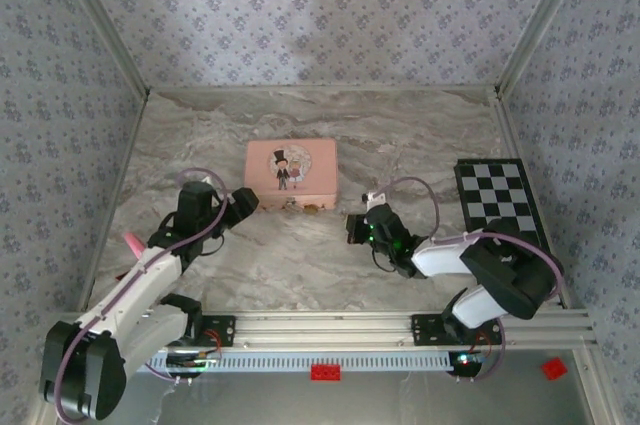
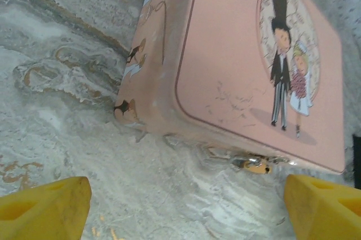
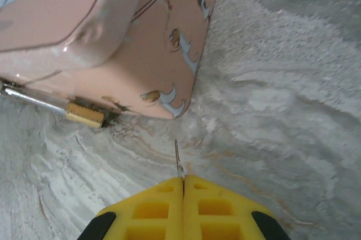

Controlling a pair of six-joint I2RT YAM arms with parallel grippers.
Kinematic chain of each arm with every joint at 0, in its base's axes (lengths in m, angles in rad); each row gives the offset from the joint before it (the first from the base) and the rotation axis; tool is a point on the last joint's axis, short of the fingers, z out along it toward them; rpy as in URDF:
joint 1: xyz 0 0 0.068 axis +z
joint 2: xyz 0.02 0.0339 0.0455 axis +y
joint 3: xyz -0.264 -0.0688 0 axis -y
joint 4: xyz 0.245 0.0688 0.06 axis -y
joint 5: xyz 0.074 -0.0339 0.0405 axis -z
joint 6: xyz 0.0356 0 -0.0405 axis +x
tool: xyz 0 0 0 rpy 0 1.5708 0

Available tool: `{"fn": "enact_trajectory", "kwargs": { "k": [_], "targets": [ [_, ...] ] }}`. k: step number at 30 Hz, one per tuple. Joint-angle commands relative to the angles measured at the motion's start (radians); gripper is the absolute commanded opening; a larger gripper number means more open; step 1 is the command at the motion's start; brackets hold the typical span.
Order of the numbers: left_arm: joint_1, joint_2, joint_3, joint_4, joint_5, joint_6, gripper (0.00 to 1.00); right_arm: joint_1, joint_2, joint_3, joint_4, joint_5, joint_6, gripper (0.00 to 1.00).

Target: Unlock a padlock with a key

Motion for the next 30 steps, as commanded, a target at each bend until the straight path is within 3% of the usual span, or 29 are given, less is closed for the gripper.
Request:
{"fn": "enact_trajectory", "kwargs": {
  "k": [1, 12, 30],
  "targets": [
    [0.007, 0.011, 0.033, -0.027, 0.010, 0.049, 0.88, -0.007, -0.041, -0.002, -0.027, -0.054, 0.013, 0.00],
    [0.062, 0.086, 0.068, 0.035, 0.048, 0.099, 0.88, 0.029, -0.016, 0.018, -0.068, -0.055, -0.044, 0.00],
    [0.064, 0.315, 0.176, 0.132, 0.149, 0.158, 0.86, 0.105, 0.088, 0.149, -0.203, -0.004, -0.112, 0.00]
  ]
}}
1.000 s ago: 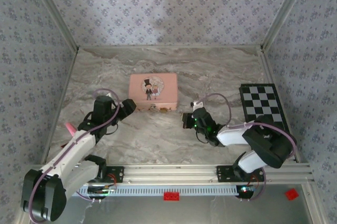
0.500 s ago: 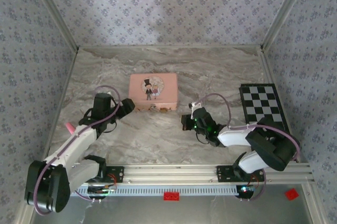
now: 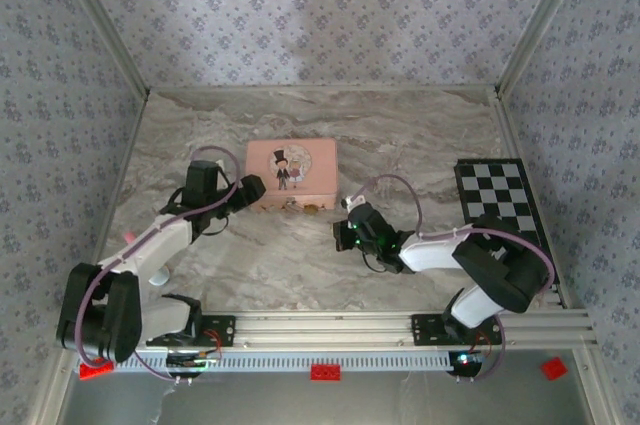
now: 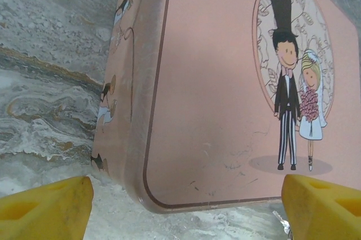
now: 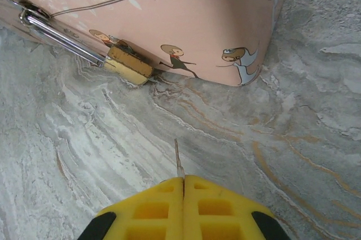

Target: Unlock a padlock with a key

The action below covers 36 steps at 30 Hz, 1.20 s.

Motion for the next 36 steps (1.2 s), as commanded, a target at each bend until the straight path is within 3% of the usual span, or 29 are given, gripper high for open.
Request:
{"fn": "enact_trajectory", "kwargs": {
  "k": [1, 4, 8, 13, 21, 23, 25, 31, 36],
  "targets": [
    [0.005, 0.018, 0.041, 0.033, 0.034, 0.019, 0.86, 0.007, 0.019, 0.031, -0.043, 0.024, -0.021, 0.00],
    [0.005, 0.035, 0.046, 0.039, 0.046, 0.018, 0.86, 0.011, 0.024, 0.044, -0.057, 0.024, -0.025, 0.00],
    [0.002, 0.069, 0.051, 0.047, 0.069, 0.015, 0.85, 0.011, 0.038, 0.083, -0.122, 0.014, -0.029, 0.19],
    [-0.011, 0.108, 0.063, 0.056, 0.079, 0.017, 0.84, 0.008, 0.049, 0.121, -0.161, 0.000, -0.066, 0.29],
    [-0.059, 0.188, 0.120, 0.060, 0.077, 0.019, 0.82, -0.003, 0.076, 0.199, -0.142, -0.013, -0.357, 0.38],
    [-0.074, 0.208, 0.132, 0.066, 0.078, 0.014, 0.81, -0.028, 0.106, 0.236, -0.162, -0.027, -0.419, 0.46],
    [-0.087, 0.222, 0.141, 0.067, 0.074, 0.011, 0.81, -0.054, 0.134, 0.276, -0.191, -0.061, -0.476, 0.62],
    [-0.096, 0.236, 0.143, 0.068, 0.061, -0.002, 0.81, -0.093, 0.194, 0.352, -0.241, -0.066, -0.572, 0.61],
    [-0.096, 0.239, 0.140, 0.069, 0.059, -0.003, 0.81, -0.145, 0.238, 0.391, -0.273, -0.232, -0.590, 0.61]
  ]
}}
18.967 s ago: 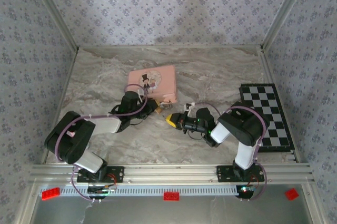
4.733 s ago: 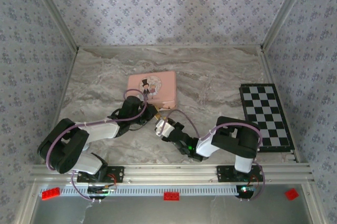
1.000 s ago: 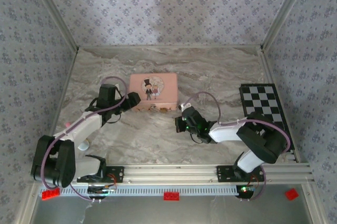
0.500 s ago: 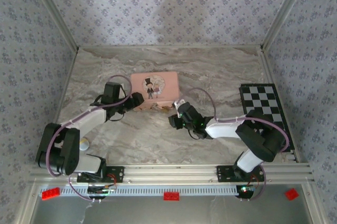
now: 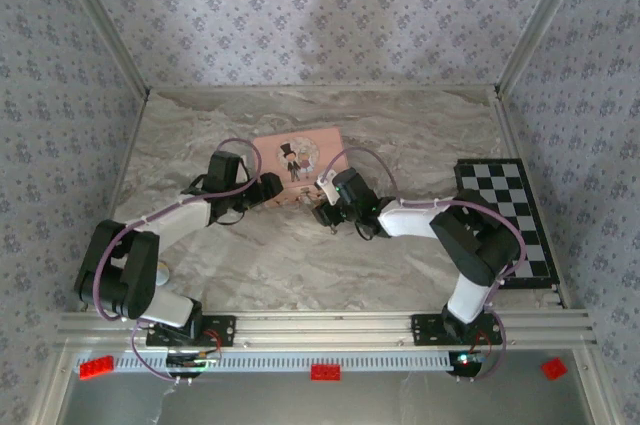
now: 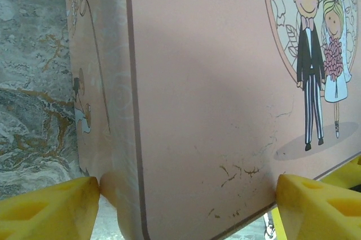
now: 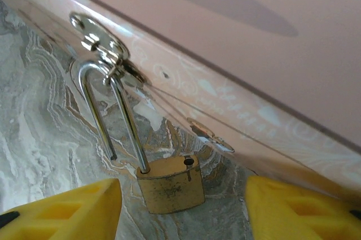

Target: Unlock a padlock with a key

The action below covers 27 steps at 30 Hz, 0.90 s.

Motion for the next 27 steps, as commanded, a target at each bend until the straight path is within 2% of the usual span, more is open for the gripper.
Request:
{"fn": "enact_trajectory", "kwargs": {
  "k": [1, 11, 19, 27],
  "targets": [
    [-0.010, 0.010, 0.025, 0.020, 0.004, -0.001, 0.81, -0.025, 0.050, 0.055, -0.059, -0.117, -0.054, 0.60],
    [-0.010, 0.014, 0.020, 0.034, 0.014, -0.012, 0.80, -0.051, 0.129, 0.100, -0.005, -0.162, -0.018, 0.55],
    [-0.017, 0.014, 0.010, 0.045, 0.016, -0.027, 0.80, -0.041, 0.173, 0.147, -0.006, -0.241, 0.025, 0.38],
    [-0.022, 0.010, 0.008, 0.043, 0.010, -0.036, 0.80, -0.020, 0.144, 0.109, 0.039, -0.239, 0.083, 0.23]
  ]
}}
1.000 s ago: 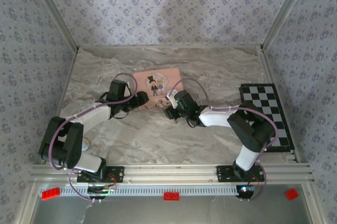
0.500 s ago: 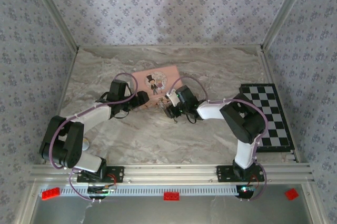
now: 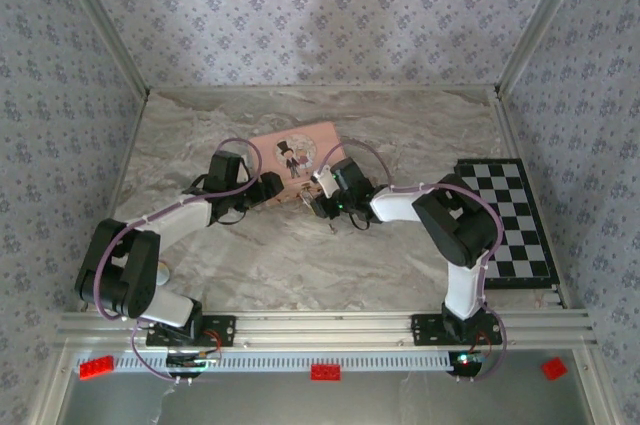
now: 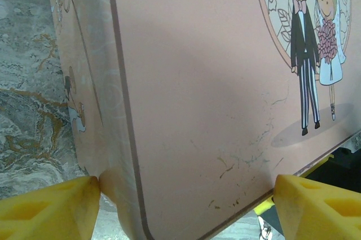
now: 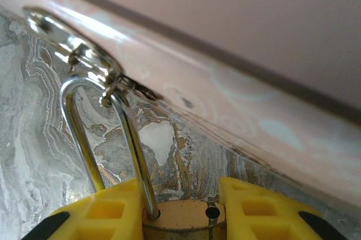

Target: Unlock a padlock with a key

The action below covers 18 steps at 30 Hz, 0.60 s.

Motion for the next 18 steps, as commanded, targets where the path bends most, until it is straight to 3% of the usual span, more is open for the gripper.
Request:
{"fn": "enact_trajectory", "kwargs": {
  "k": [1, 9, 18],
  "targets": [
    [-0.016, 0.007, 0.006, 0.030, 0.010, -0.011, 0.80, 0.035, -0.012, -0.020, 0.065, -0.052, 0.064, 0.20],
    [-0.029, 0.022, 0.008, 0.043, 0.009, -0.027, 0.80, 0.078, -0.039, -0.046, 0.129, 0.080, 0.209, 0.16],
    [-0.060, 0.022, -0.009, 0.076, -0.021, -0.072, 0.80, 0.121, -0.070, -0.087, 0.236, 0.238, 0.512, 0.15]
  ]
}}
